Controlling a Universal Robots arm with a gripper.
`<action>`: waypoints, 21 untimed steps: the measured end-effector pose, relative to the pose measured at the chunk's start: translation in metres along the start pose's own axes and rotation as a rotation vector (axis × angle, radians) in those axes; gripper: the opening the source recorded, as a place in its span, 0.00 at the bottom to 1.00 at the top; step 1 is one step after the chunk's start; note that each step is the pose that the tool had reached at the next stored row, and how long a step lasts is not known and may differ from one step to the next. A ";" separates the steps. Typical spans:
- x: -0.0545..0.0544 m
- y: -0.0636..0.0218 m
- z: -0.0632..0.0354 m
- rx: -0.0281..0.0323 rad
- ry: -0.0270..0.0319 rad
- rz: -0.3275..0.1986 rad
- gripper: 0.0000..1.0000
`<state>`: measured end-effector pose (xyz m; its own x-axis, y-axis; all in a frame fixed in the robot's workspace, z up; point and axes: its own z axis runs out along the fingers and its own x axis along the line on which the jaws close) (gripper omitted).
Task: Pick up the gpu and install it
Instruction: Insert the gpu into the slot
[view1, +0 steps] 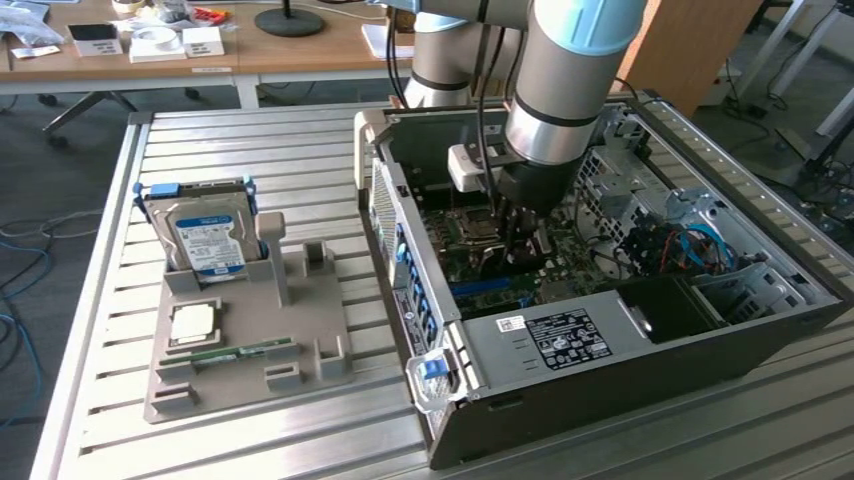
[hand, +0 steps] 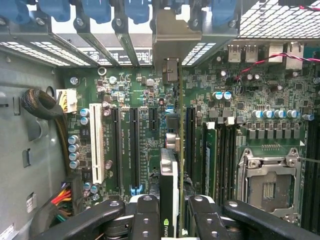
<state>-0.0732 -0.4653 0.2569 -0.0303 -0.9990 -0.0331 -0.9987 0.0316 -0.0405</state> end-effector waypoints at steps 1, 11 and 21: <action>0.000 0.0000 0.0000 0.0001 0.0000 0.000 0.27; 0.000 0.0017 0.0002 0.0001 -0.0001 0.000 0.27; -0.001 0.0048 0.0013 0.0002 -0.0003 0.000 0.27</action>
<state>-0.0779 -0.4645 0.2554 -0.0303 -0.9990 -0.0334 -0.9987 0.0316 -0.0406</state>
